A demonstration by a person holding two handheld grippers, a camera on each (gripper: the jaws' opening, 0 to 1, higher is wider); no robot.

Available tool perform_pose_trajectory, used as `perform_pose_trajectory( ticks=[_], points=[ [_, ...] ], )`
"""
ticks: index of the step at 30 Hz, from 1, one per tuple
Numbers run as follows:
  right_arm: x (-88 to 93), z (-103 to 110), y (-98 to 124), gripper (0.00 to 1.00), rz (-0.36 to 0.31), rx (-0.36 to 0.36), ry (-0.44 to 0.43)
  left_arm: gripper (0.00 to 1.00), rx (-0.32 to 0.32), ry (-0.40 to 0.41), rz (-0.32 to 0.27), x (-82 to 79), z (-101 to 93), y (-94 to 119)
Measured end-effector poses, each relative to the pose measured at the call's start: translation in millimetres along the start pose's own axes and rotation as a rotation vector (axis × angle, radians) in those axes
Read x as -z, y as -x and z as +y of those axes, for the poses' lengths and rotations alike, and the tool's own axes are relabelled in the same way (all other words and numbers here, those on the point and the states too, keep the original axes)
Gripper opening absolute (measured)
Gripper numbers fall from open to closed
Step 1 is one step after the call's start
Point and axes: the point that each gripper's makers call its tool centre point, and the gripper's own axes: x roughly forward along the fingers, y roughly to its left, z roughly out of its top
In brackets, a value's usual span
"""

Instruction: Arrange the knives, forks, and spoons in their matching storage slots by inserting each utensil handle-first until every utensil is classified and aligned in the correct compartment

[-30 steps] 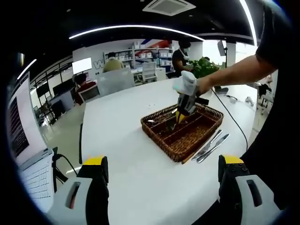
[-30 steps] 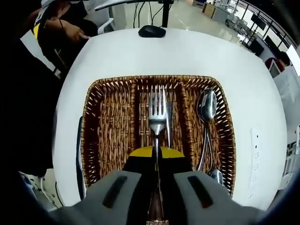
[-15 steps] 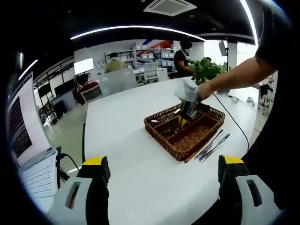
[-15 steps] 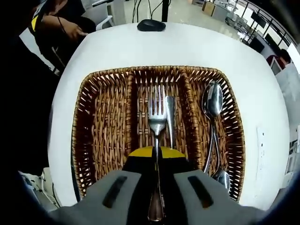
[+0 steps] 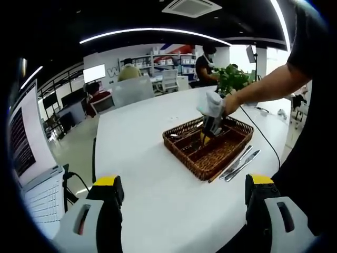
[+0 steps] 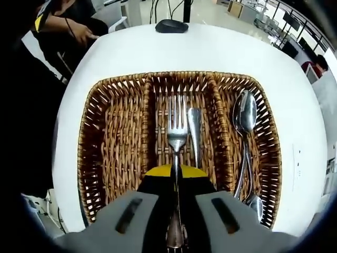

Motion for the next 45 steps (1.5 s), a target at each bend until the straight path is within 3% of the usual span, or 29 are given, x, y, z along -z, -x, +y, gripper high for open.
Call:
perform_pose_trajectory(
  ticks=[11,29,31,33,35,36,38,40,42,45],
  points=[
    [7.9,-1,-5,0.01,0.015,-0.003,0.003,0.99,-0.002,0.000,0.006,-1.0,0.2,-3],
    [8.4,1,-6,0.01,-0.045,-0.027,0.029,0.99,0.019,-0.004,0.000,-6.5,-7.1,-14],
    [8.4,0,-5,0.01,-0.077,-0.036,0.021,0.99,0.023,-0.006,-0.004,-8.1,-9.2,-15],
    [6.4,2,-3,0.02,-0.126,-0.082,-0.074,0.99,0.029,-0.008,-0.007,-10.7,-13.3,-17],
    [6.8,0,-2,0.02,-0.121,-0.093,-0.092,0.99,0.038,-0.012,-0.007,-11.5,-16.8,-18],
    [6.9,0,-3,0.02,-0.113,-0.085,-0.093,0.99,0.042,-0.017,-0.007,-12.7,-19.6,-19],
    [4.8,-2,-2,0.05,-0.109,-0.043,0.038,0.99,0.045,-0.020,-0.010,-15.0,-22.6,-20],
    [7.0,-7,0,0.11,-0.096,0.012,-0.004,0.99,0.046,-0.020,-0.018,-18.3,-26.2,-20],
    [9.6,-7,3,0.13,-0.089,0.013,-0.030,0.99,0.046,-0.022,-0.018,-18.7,-28.6,-20],
    [-1.5,-9,21,0.22,-0.161,0.055,-0.001,0.99,0.042,-0.022,-0.025,-19.8,-32.2,-19]
  ],
)
